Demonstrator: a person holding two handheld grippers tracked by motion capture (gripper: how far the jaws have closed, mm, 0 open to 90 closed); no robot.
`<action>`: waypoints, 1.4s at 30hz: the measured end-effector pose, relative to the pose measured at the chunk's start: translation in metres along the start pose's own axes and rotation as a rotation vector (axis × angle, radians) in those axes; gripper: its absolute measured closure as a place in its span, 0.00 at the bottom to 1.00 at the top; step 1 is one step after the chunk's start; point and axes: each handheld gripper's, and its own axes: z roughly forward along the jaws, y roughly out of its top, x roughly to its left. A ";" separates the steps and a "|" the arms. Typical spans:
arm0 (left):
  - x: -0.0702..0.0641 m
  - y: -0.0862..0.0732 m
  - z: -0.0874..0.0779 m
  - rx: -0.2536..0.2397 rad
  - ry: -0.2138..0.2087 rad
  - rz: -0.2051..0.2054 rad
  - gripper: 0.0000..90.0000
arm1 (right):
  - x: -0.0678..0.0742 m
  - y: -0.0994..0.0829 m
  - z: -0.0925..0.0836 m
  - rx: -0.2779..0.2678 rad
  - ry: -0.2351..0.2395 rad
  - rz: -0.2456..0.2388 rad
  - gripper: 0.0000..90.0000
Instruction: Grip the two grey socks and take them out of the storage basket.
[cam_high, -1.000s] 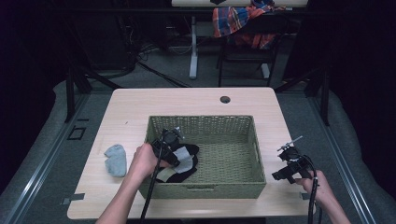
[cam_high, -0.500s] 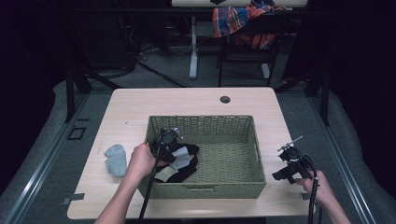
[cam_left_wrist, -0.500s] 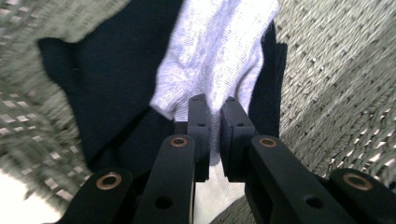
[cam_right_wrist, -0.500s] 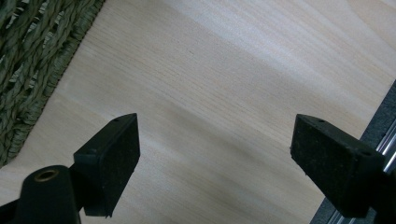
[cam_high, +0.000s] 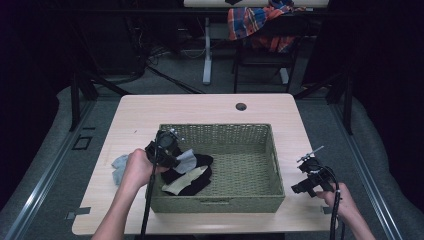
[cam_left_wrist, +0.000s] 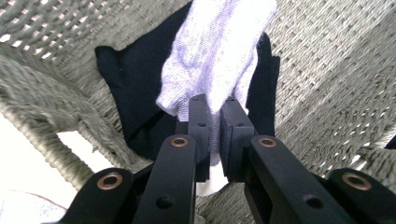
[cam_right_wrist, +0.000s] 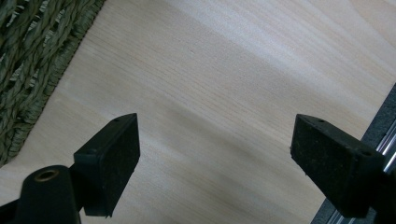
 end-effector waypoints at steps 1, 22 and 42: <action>0.000 0.000 -0.002 0.000 0.003 0.001 0.94 | 0.000 0.000 0.000 0.001 0.000 0.000 0.17; -0.003 0.000 -0.037 -0.067 0.029 0.017 0.94 | 0.000 0.000 0.001 0.001 -0.008 0.002 0.17; 0.008 -0.014 -0.080 -0.146 0.099 -0.027 0.94 | 0.000 -0.001 0.001 0.009 -0.004 -0.001 0.17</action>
